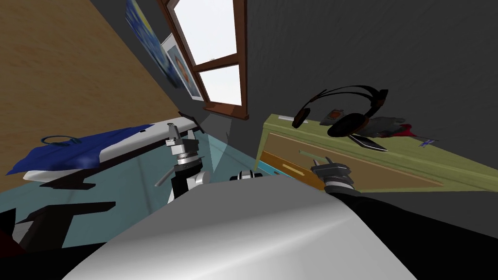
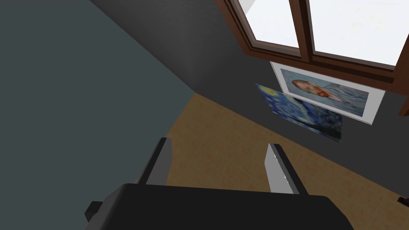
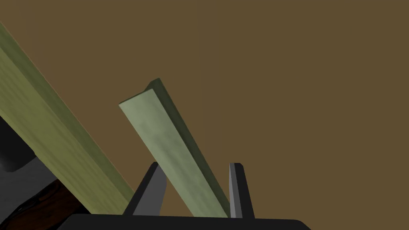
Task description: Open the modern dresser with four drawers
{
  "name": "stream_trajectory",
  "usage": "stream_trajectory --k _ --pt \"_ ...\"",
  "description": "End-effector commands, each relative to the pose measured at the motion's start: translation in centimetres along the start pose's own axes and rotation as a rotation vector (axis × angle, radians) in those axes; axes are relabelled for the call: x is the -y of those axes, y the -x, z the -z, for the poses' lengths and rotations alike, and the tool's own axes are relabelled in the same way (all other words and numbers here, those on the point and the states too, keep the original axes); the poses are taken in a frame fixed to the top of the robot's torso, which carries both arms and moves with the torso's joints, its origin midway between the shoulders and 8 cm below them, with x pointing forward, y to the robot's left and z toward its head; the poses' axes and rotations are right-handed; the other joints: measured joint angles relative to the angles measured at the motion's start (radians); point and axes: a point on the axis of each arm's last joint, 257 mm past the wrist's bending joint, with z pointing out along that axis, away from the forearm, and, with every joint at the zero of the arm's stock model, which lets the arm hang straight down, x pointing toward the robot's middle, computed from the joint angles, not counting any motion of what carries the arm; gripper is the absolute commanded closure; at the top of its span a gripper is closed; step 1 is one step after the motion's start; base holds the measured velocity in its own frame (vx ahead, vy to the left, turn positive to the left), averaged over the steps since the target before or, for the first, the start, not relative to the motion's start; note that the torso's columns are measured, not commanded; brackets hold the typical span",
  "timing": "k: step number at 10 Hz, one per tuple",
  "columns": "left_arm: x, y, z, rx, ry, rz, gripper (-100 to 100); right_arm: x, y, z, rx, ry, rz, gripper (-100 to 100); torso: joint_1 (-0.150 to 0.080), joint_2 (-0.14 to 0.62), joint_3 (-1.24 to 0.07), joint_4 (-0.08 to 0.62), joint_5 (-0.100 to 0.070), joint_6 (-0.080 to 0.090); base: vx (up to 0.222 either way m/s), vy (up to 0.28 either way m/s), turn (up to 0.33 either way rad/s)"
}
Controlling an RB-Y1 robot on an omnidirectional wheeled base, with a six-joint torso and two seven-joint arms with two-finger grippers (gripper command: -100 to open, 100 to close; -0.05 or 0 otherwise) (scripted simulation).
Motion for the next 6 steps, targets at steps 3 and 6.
stream_trajectory --k 3,6 --pt "0.0 0.0 0.0 0.0 0.0 0.0 0 0.09 -0.09 0.01 0.009 0.011 -0.006 100 -0.005 -0.005 -0.004 0.0 0.0 0.0 -0.142 0.114 -0.014" --pt "0.0 0.0 0.0 0.0 0.0 0.0 0 0.14 -0.12 0.06 0.011 0.014 0.001 100 -0.004 -0.006 -0.006 0.0 0.002 0.001 -0.098 0.09 -0.028"
